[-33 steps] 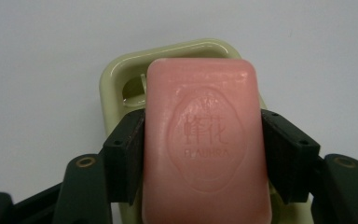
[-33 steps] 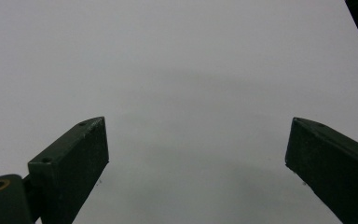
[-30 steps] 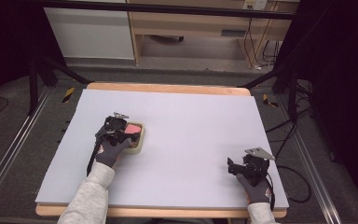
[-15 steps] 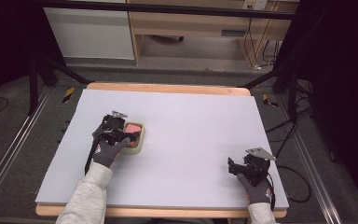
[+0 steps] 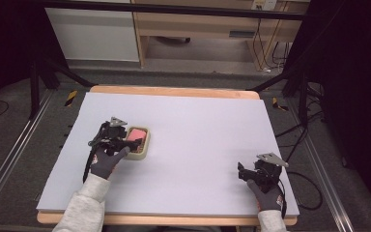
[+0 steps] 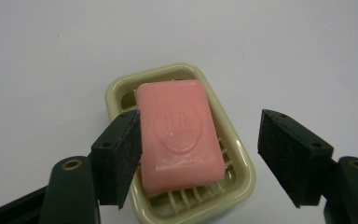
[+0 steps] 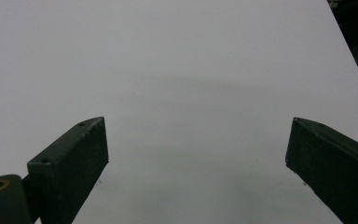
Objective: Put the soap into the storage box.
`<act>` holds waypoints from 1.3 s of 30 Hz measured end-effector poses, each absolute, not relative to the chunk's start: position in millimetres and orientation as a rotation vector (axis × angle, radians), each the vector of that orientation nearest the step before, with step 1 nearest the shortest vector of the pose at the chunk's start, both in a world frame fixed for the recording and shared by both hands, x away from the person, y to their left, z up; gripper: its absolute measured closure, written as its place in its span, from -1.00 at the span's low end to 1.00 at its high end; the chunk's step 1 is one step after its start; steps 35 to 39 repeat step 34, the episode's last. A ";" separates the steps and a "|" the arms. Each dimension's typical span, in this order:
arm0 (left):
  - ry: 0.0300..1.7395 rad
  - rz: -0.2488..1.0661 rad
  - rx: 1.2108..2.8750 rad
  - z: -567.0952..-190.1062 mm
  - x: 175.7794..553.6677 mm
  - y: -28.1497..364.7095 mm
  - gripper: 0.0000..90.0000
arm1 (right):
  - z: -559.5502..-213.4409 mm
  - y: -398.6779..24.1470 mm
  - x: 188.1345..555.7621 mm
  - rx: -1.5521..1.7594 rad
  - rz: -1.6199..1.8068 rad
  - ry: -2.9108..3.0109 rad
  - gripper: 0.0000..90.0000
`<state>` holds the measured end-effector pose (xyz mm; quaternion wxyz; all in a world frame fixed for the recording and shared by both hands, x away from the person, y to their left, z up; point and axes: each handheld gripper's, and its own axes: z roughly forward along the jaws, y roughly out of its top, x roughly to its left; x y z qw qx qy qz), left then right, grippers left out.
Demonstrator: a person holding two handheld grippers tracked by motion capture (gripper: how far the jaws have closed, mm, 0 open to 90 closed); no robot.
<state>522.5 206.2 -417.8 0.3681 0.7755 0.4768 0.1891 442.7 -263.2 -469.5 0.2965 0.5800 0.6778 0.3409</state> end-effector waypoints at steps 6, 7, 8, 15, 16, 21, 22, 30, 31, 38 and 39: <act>1.218 0.490 1.960 -420.0 511.6 219.6 -0.30 | -469.3 -264.8 443.0 1.539 0.897 1.797 -0.87; 1.211 0.501 1.958 -421.0 507.5 223.7 -0.30 | -468.9 -265.9 442.6 1.544 0.895 1.792 -0.87; 1.211 0.501 1.958 -421.0 507.5 223.7 -0.30 | -468.9 -265.9 442.6 1.544 0.895 1.792 -0.87; 1.197 0.522 1.949 -428.0 492.9 240.6 -0.39 | -469.6 -270.3 443.8 1.542 0.875 1.783 -0.87; 1.197 0.523 1.958 -429.8 491.4 243.0 -0.39 | -469.8 -270.7 444.0 1.537 0.869 1.785 -0.87; 1.218 0.504 1.949 -440.2 484.9 255.8 -0.43 | -470.1 -273.3 444.2 1.533 0.845 1.784 -0.87; 1.218 0.502 1.949 -442.4 483.2 258.7 -0.44 | -470.2 -274.0 444.3 1.532 0.840 1.781 -0.87; 1.243 0.521 1.979 -456.4 473.2 277.9 -0.52 | -471.2 -278.7 444.7 1.532 0.826 1.781 -0.87; 1.243 0.521 1.979 -456.4 473.2 277.9 -0.53 | -471.1 -279.2 444.5 1.533 0.825 1.785 -0.87; 1.265 0.542 1.990 -459.6 470.6 284.3 -0.54 | -471.3 -280.6 444.6 1.529 0.815 1.782 -0.87; 1.265 0.542 1.990 -459.6 470.6 284.3 -0.54 | -471.3 -280.6 444.6 1.529 0.815 1.782 -0.87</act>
